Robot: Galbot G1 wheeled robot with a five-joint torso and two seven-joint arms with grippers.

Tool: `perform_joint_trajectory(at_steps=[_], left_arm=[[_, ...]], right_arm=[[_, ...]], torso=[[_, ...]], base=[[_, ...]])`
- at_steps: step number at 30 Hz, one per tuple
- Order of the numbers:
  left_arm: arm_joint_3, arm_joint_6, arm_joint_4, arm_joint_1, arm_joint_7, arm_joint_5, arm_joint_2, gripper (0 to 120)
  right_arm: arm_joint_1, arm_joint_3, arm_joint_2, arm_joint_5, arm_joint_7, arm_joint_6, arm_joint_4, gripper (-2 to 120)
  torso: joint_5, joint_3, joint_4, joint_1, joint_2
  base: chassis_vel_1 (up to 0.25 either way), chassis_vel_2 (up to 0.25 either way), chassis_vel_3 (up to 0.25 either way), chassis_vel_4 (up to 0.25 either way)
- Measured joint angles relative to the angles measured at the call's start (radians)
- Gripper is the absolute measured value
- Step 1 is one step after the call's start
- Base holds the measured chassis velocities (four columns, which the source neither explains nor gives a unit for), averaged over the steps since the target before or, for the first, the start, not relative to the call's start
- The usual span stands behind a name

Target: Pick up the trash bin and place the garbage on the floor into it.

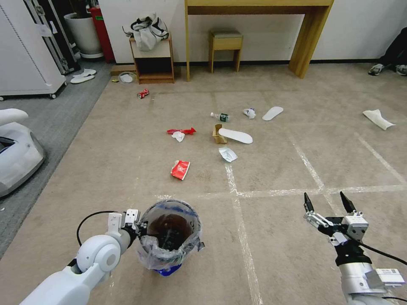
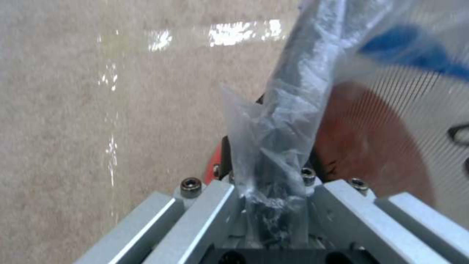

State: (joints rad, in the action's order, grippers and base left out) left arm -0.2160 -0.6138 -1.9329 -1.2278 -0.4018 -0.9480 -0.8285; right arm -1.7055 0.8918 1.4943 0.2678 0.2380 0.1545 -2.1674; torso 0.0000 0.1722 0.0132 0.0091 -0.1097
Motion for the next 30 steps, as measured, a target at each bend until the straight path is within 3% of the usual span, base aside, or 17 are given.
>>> perform_joint_trajectory(at_steps=[18,30], left_arm=[[-0.052,-0.002,-0.18,-0.064,0.012,0.013,0.023,1],[-0.068,-0.005,-0.289,-0.076,0.01,-0.042,0.035,1]], right_arm=[[-0.014,0.0,-0.025,0.009,-0.002,0.002,-0.014,100],[-0.038,0.009,-0.021,-0.002,0.001,0.013,-0.026,100]], torso=[[0.0001,0.0,0.0,0.0,0.0],[0.0002,0.0,0.0,0.0,0.0]], base=[[0.0,0.0,0.0,0.0],[0.0,0.0,0.0,0.0]])
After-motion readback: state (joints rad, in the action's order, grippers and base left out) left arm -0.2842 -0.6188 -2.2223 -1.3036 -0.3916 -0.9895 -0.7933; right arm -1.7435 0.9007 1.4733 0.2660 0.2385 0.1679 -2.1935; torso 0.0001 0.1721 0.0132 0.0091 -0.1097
